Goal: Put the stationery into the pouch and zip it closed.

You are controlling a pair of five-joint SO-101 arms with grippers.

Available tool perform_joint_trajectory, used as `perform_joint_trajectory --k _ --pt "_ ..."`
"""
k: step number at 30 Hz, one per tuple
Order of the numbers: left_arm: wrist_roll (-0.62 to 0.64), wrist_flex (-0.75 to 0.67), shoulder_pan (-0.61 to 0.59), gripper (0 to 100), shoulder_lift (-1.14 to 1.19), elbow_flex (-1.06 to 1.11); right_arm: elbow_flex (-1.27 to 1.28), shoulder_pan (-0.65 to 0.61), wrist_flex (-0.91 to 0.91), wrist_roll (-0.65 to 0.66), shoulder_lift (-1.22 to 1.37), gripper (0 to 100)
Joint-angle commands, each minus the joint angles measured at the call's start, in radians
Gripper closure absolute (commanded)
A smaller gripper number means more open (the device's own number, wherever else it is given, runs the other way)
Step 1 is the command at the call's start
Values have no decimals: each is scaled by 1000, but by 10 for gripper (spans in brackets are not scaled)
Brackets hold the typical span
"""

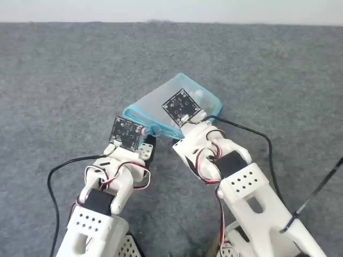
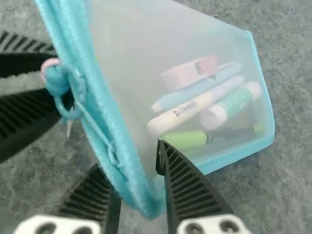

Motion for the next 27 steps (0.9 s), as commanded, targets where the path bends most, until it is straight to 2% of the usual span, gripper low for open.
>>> perform_joint_trajectory --k 1,14,19,27 --pt "15 -35 -94 991 6 -48 29 71 -35 18 -19 993" --pt "15 -35 -144 991 6 -51 26 165 -42 60 -18 994" --pt "17 -40 -215 991 6 -53 25 240 -81 80 -18 994" --pt "17 -37 -229 991 6 -59 -9 318 -156 94 119 994"
